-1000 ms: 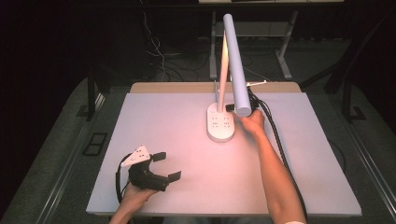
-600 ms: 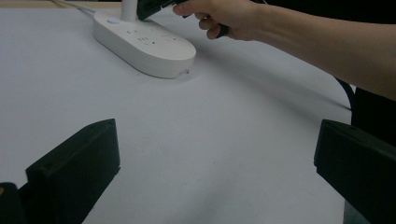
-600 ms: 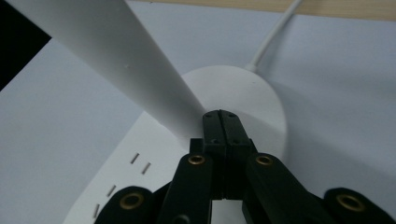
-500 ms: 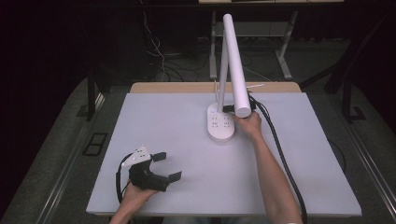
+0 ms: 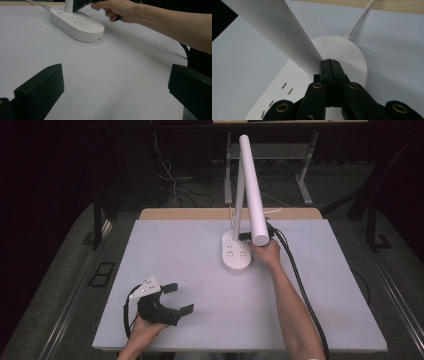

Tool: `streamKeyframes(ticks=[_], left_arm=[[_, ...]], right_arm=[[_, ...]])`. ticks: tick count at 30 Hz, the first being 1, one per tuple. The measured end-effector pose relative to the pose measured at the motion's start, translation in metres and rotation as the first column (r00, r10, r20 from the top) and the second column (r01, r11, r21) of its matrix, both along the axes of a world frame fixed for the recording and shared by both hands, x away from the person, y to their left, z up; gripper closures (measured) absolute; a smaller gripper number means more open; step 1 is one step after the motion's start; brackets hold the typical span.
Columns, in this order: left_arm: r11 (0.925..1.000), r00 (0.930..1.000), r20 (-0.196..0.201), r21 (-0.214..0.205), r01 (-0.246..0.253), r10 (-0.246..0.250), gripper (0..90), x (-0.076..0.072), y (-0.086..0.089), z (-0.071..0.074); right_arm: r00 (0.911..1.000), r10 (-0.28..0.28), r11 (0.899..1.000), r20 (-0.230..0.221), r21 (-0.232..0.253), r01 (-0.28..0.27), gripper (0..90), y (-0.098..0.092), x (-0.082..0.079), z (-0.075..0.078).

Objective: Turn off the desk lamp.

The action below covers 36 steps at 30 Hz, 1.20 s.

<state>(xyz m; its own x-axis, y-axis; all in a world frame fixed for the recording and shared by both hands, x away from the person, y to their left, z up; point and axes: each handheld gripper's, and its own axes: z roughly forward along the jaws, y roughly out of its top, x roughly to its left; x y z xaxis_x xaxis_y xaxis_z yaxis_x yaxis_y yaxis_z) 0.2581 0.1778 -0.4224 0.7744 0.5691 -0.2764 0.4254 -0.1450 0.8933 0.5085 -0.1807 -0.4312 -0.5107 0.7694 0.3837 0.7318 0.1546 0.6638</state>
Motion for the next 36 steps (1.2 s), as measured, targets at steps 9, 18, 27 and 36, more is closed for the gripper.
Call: streamKeyframes(ticks=[9, 18, 27, 36], left_arm=[[1.0, 1.0, -0.003, 0.0, 0.0, 0.0, 0.0, 0.001, -0.001, -0.001], [1.0, 1.0, -0.002, 0.001, -0.003, 0.003, 0.0, 0.001, 0.0, 0.0], [1.0, 1.0, -0.004, 0.001, -0.002, 0.002, 0.0, 0.002, 0.0, -0.001], [1.0, 1.0, -0.003, 0.0, -0.003, 0.003, 0.0, 0.001, 0.0, 0.0]], right_arm=[[1.0, -0.002, 1.0, -0.007, 0.024, 0.002, 90.0, -0.004, 0.001, 0.0], [0.9998, -0.012, 0.996, -0.017, 0.084, 0.013, 90.0, -0.011, 0.0, -0.007], [0.9998, -0.011, 0.997, -0.016, 0.08, 0.013, 90.0, -0.014, -0.001, -0.004], [0.9997, 0.013, 0.997, 0.022, 0.073, -0.015, 90.0, -0.018, -0.009, 0.003]])
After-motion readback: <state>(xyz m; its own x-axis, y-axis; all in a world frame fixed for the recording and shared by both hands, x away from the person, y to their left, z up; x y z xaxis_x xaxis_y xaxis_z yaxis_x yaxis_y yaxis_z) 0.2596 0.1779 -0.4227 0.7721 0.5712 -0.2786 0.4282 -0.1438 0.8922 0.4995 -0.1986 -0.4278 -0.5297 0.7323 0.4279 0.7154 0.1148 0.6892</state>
